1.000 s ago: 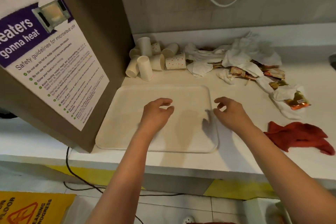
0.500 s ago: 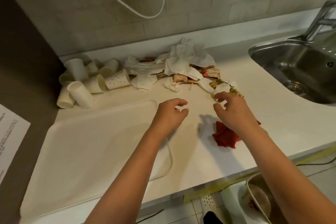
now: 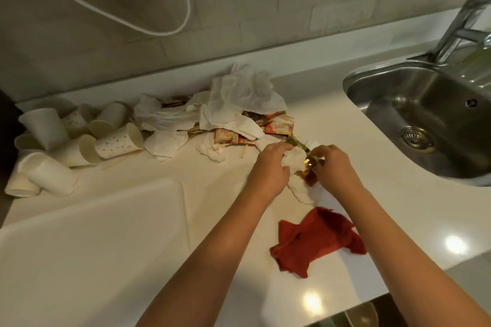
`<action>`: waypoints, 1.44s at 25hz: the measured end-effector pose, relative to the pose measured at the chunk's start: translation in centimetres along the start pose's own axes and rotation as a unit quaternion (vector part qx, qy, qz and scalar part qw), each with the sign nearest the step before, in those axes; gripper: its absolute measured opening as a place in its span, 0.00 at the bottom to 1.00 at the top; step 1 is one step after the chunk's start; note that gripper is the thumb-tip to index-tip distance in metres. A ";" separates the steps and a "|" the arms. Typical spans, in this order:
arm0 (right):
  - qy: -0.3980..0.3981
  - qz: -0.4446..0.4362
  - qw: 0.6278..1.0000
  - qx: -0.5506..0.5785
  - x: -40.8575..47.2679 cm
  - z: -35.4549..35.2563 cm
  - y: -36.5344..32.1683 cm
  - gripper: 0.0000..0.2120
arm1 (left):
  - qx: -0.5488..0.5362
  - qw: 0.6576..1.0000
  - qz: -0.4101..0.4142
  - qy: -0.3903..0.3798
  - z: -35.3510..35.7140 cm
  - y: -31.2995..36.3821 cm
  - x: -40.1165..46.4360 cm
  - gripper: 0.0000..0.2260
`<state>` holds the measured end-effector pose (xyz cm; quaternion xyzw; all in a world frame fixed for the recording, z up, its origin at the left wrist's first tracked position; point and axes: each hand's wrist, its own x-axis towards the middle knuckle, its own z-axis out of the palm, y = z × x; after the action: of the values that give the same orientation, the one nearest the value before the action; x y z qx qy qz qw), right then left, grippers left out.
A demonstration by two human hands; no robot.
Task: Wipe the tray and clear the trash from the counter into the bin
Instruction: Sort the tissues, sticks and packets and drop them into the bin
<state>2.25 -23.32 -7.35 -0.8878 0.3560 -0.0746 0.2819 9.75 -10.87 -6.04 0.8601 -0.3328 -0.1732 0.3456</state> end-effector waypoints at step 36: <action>0.315 0.010 0.891 0.326 -19.6 -7.0 9.5 0.03 | -0.445 0.862 -0.121 -0.210 8.3 6.8 -17.3 0.10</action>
<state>-20.08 -18.87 -5.45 -0.6723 0.3906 -0.4592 0.4295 -10.16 -6.51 -5.81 0.5915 -0.1782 -0.5195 0.5902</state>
